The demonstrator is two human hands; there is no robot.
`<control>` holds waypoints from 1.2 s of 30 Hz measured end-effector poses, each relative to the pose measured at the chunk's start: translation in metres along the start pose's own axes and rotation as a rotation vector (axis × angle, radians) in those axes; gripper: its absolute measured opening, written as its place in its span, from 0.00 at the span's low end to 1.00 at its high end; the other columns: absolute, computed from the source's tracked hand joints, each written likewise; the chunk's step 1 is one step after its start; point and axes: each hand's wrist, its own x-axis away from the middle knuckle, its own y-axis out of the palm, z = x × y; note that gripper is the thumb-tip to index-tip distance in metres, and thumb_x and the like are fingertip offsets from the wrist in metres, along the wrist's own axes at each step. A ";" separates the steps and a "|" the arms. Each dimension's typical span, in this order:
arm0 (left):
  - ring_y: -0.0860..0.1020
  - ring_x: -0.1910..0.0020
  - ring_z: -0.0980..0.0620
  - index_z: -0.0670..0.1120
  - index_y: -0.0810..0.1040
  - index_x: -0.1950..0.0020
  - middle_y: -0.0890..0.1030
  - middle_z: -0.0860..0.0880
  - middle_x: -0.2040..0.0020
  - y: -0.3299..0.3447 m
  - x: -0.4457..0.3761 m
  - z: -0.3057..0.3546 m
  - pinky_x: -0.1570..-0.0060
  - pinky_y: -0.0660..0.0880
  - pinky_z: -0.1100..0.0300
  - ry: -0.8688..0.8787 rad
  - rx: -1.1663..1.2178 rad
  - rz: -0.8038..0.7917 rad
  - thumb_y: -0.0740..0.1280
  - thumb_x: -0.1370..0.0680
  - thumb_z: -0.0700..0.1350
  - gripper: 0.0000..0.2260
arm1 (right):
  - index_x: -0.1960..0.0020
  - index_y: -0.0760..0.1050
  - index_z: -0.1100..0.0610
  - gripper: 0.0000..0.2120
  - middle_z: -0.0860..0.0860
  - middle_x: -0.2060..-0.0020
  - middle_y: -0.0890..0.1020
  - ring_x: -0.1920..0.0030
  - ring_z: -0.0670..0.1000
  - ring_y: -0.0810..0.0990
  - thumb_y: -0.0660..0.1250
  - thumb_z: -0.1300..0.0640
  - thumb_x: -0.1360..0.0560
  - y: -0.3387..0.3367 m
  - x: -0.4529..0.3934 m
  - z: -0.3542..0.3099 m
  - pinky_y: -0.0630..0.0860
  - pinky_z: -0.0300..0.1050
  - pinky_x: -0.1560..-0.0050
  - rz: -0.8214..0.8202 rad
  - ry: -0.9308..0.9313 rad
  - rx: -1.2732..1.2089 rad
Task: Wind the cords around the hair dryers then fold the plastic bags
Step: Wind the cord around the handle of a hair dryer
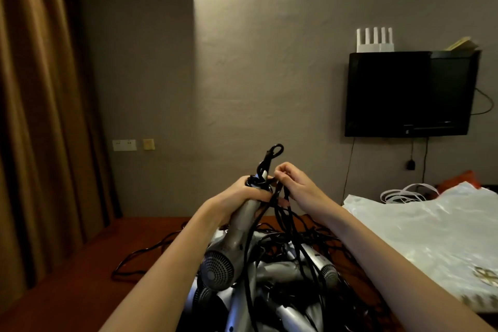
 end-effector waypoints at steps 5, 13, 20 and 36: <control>0.80 0.63 0.50 0.44 0.77 0.46 0.84 0.44 0.59 0.001 0.004 -0.002 0.63 0.76 0.60 0.002 0.183 0.030 0.69 0.30 0.37 0.13 | 0.55 0.67 0.52 0.08 0.48 0.62 0.71 0.62 0.42 0.69 0.55 0.59 0.18 0.007 -0.002 -0.001 0.69 0.33 0.58 0.027 -0.033 -0.058; 0.84 0.57 0.50 0.49 0.76 0.44 0.85 0.49 0.61 -0.009 -0.003 0.012 0.48 0.78 0.55 -0.028 -0.126 0.016 0.74 0.31 0.40 0.18 | 0.54 0.68 0.55 0.07 0.49 0.64 0.66 0.64 0.44 0.66 0.57 0.65 0.20 -0.010 0.010 -0.001 0.67 0.29 0.62 0.006 0.023 -0.058; 0.80 0.68 0.53 0.45 0.77 0.49 0.81 0.49 0.66 -0.014 -0.014 0.023 0.64 0.76 0.63 0.077 -0.190 0.200 0.73 0.29 0.33 0.12 | 0.48 0.71 0.55 0.10 0.50 0.61 0.73 0.64 0.46 0.75 0.66 0.58 0.29 -0.028 0.014 -0.006 0.73 0.46 0.53 -0.275 0.264 -0.056; 0.82 0.61 0.47 0.41 0.77 0.47 0.82 0.41 0.58 -0.031 -0.017 0.021 0.51 0.79 0.46 0.134 -0.649 0.164 0.74 0.29 0.36 0.12 | 0.57 0.83 0.54 0.07 0.47 0.63 0.85 0.59 0.49 0.84 0.72 0.65 0.30 -0.082 0.008 -0.003 0.79 0.41 0.61 -0.331 0.220 0.629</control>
